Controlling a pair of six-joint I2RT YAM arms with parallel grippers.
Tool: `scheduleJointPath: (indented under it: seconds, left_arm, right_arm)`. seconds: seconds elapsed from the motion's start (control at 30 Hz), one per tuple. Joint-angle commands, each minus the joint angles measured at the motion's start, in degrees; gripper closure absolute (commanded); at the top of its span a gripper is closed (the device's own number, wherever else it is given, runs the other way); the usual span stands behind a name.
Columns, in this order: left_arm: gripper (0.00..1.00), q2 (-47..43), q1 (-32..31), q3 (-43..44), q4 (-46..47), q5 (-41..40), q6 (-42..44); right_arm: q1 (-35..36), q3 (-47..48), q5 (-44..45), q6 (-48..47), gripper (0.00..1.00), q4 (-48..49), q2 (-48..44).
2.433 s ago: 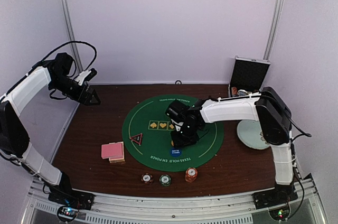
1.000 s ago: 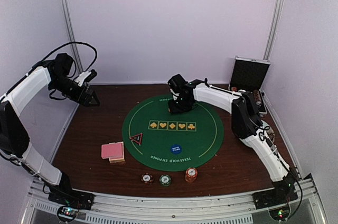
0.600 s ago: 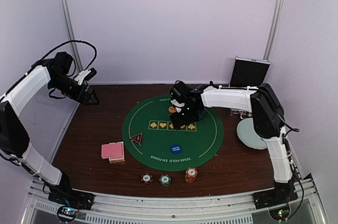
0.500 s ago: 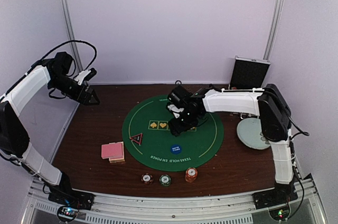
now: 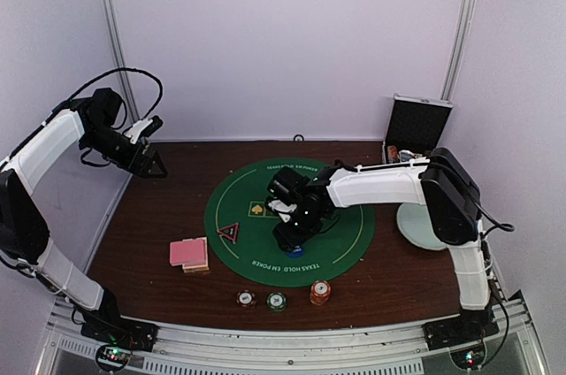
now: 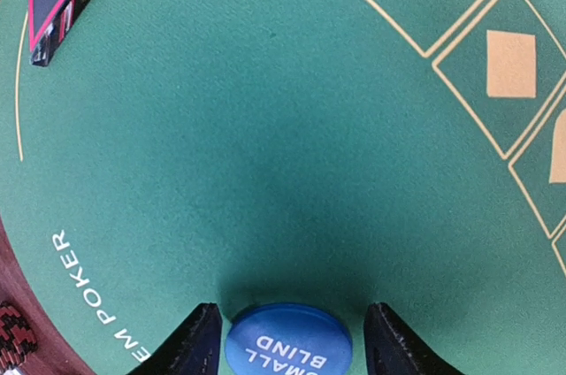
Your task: Distribute texas hold em gaming equipment
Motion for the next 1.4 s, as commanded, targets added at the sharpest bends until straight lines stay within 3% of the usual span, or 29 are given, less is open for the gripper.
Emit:
scheduleJointPath:
  seconds: [0.0,0.3,0.63,0.97,1.03,1.27,1.37]
  left_arm:
    - [0.02,-0.7,0.4,1.7,-1.6,1.4,1.7]
    - [0.02,-0.4,0.4,2.9,-2.0,1.1,1.9]
    - [0.03,-0.3,0.4,3.1,-2.2,0.8,2.0]
    - [0.02,-0.5,0.4,2.9,-2.1,0.6,2.2]
    - [0.02,-0.5,0.4,2.8,-2.2,0.6,2.3]
    - [0.02,-0.6,0.4,2.7,-2.3,0.3,2.5]
    - [0.02,-0.6,0.4,2.7,-2.2,0.2,2.6]
  right_arm:
    - [0.4,1.9,-0.2,-1.0,0.42,-1.6,1.5]
    - [0.3,-5.1,2.8,-1.8,0.6,-2.6,-2.4]
    - [-1.3,-16.5,5.3,0.1,0.63,-0.8,-9.3]
    - [-4.0,-20.2,8.5,-0.2,0.64,-1.5,-12.7]
    - [-4.1,-20.0,9.1,-0.3,0.6,-1.9,-13.2]
    - [-2.7,-17.9,8.1,1.1,0.29,-2.4,-16.7]
    - [-2.1,-16.7,8.8,2.1,0.22,-4.1,-17.7]
